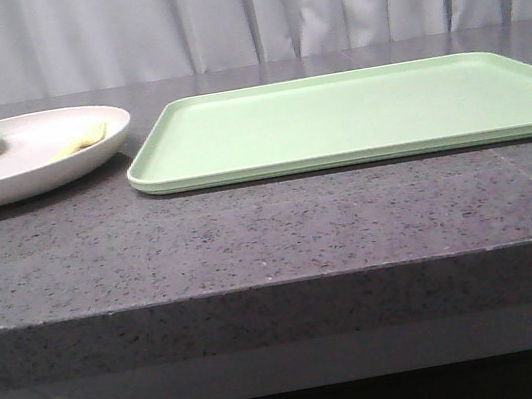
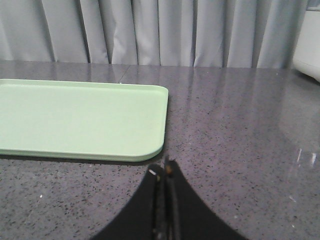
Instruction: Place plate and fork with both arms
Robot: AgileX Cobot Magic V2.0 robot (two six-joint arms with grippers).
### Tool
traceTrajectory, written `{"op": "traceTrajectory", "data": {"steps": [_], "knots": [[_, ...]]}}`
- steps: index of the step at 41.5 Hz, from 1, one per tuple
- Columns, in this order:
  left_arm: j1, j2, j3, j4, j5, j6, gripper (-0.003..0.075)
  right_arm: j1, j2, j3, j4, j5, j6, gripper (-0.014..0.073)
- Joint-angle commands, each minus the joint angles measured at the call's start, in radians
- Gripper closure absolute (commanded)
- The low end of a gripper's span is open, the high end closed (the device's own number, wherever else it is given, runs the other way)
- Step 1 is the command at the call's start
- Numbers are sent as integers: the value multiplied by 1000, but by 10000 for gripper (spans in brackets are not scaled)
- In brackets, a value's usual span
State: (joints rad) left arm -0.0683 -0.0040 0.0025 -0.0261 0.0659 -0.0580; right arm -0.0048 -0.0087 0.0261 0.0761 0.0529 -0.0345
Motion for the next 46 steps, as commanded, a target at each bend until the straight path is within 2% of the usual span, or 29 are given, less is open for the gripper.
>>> {"op": "traceTrajectory", "data": {"steps": [1, 10, 17, 24, 34, 37, 46], "knots": [[-8, -24, 9, 1, -99, -12, 741, 3, -20, -4, -10, -87, -7, 681], [-8, -24, -14, 1, -122, -12, 741, 3, -20, -14, -10, -136, -7, 681], [-8, -19, -166, 1, -86, -12, 741, 3, -20, -151, -10, -35, -7, 681], [-8, 53, -414, 48, 89, -12, 741, 3, 16, -379, -10, 144, -8, 681], [-8, 290, -742, 64, 394, -12, 741, 3, 204, -659, -10, 351, -10, 681], [-8, 343, -781, 64, 449, -12, 741, 3, 267, -701, -10, 411, -10, 681], [-8, 450, -786, 64, 451, -12, 741, 3, 384, -715, -10, 472, -10, 681]]}}
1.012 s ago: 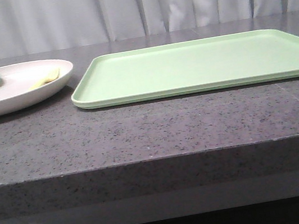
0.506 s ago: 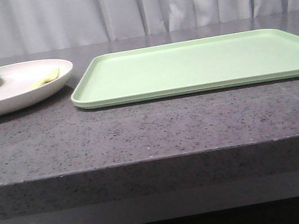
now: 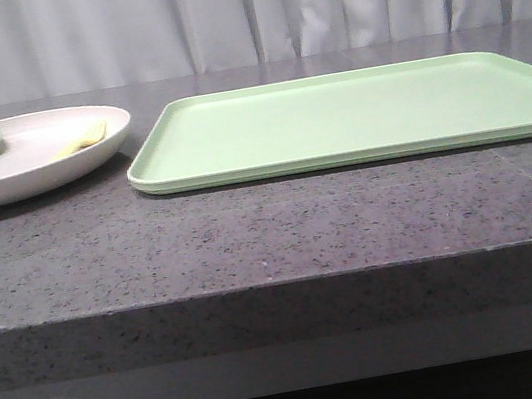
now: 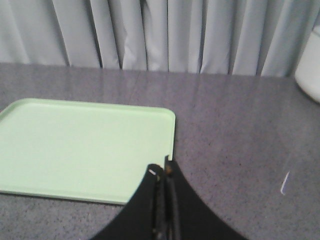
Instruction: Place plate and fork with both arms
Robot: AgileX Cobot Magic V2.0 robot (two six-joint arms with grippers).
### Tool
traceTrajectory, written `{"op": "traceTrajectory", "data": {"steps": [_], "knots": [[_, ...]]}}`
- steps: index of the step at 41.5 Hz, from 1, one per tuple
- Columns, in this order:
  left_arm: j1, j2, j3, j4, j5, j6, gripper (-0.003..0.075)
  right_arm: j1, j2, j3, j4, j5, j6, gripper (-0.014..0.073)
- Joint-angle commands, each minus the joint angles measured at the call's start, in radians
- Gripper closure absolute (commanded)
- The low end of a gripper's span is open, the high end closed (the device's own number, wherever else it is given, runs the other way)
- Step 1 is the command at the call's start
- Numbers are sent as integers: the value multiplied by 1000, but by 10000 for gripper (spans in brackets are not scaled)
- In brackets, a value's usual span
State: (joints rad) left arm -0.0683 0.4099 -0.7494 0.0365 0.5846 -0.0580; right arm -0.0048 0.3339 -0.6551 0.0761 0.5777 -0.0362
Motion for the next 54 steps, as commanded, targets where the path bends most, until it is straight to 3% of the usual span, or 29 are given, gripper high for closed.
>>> {"op": "traceTrajectory", "data": {"steps": [1, 27, 30, 36, 38, 41, 54], "knots": [[-8, 44, -34, 1, -68, -12, 741, 3, 48, -34, -10, -51, -8, 681], [-8, 83, -34, -6, -68, -12, 735, 3, 68, -28, -10, -52, -8, 676], [-8, 83, -34, -6, -68, -12, 652, 2, 68, -28, -10, -54, -8, 596], [-8, 83, -34, 22, -73, -12, 270, 2, 68, -28, -11, -57, -8, 229], [-8, 83, -34, 20, -79, -12, 196, 2, 68, -28, -11, -55, -8, 136], [-8, 83, -34, 12, -79, -12, 162, 2, 68, -28, -11, -55, -8, 83], [-8, 83, -34, 12, -79, -12, 177, 2, 68, -28, -11, -55, -8, 85]]}}
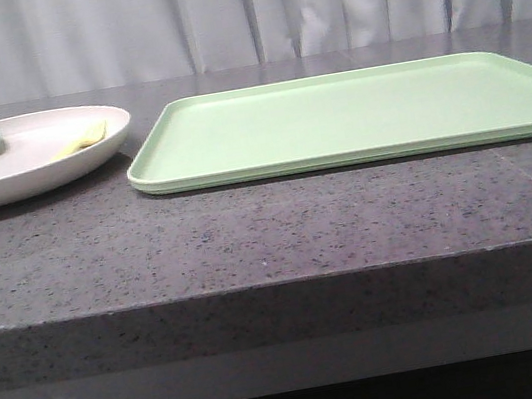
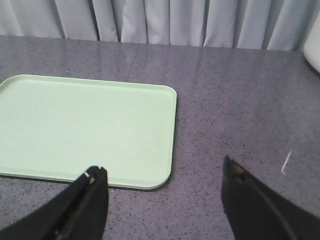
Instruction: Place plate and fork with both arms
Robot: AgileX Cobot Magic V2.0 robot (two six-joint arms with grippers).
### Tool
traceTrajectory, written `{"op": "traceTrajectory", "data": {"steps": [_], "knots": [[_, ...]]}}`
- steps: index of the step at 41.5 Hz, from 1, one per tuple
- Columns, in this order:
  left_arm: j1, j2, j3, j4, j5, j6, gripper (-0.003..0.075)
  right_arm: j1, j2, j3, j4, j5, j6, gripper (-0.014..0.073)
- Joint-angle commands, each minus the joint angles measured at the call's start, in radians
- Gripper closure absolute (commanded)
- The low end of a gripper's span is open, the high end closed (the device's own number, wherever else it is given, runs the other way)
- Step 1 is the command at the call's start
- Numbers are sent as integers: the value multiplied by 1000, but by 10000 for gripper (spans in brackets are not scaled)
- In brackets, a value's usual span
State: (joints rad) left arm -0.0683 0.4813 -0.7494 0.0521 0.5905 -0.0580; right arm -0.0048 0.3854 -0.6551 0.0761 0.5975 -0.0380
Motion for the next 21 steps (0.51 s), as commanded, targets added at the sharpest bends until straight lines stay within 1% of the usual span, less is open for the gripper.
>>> {"op": "traceTrajectory", "data": {"steps": [1, 12, 16, 21], "knots": [[-8, 12, -34, -3, -86, -12, 177, 2, 17, -28, -11, -75, -7, 85], [-8, 19, -34, -5, -74, -12, 168, 2, 17, -28, -11, -75, -7, 85], [-8, 58, -55, 13, -27, -12, 139, 2, 17, -28, -11, -75, -7, 85], [-8, 150, -98, 33, 50, -12, 132, 2, 17, -28, -11, -75, -7, 85]]}}
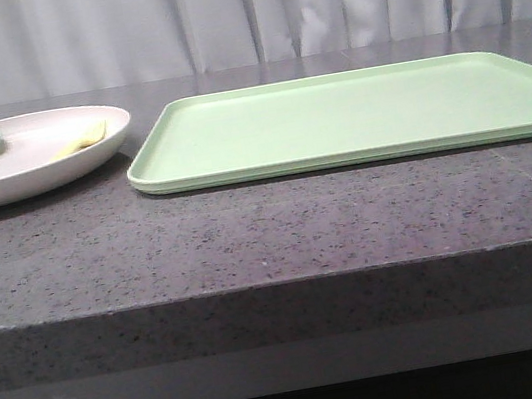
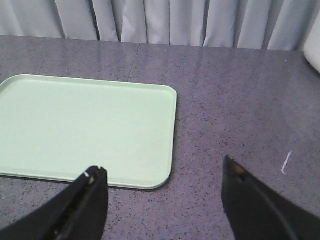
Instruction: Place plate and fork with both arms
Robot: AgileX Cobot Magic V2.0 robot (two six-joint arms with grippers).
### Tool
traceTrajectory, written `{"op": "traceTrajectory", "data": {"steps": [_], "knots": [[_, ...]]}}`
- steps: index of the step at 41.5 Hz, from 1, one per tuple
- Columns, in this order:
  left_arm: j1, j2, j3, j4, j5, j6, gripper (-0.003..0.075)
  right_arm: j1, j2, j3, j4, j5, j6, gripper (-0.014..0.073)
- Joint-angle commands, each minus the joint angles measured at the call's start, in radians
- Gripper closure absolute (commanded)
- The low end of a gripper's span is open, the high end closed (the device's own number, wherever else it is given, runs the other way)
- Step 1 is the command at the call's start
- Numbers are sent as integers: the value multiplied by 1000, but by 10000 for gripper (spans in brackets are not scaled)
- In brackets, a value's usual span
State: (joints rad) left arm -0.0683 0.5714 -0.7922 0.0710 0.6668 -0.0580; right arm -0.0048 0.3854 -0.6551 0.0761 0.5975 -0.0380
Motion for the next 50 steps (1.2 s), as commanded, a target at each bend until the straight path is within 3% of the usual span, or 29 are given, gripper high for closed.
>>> {"op": "traceTrajectory", "data": {"steps": [1, 13, 21, 25, 35, 40, 50], "knots": [[-8, 77, -66, 21, -7, -12, 132, 2, 17, -28, -11, -75, -7, 85], [-8, 375, -184, 35, 181, -12, 134, 2, 17, -28, -11, -75, -7, 85], [47, 552, -252, 21, 182, 2, 134, 2, 17, -28, -11, -75, -7, 85], [112, 629, -291, -71, 169, 84, 134, 2, 17, -28, -11, -75, -7, 85], [275, 780, -351, -507, 99, 359, 134, 2, 17, -28, -11, -75, -7, 85], [315, 835, -353, -605, 17, 384, 145, 2, 17, -28, -11, -75, -7, 85], [319, 959, -385, -646, -11, 386, 278, 2, 17, -28, -11, -75, -7, 85]]}}
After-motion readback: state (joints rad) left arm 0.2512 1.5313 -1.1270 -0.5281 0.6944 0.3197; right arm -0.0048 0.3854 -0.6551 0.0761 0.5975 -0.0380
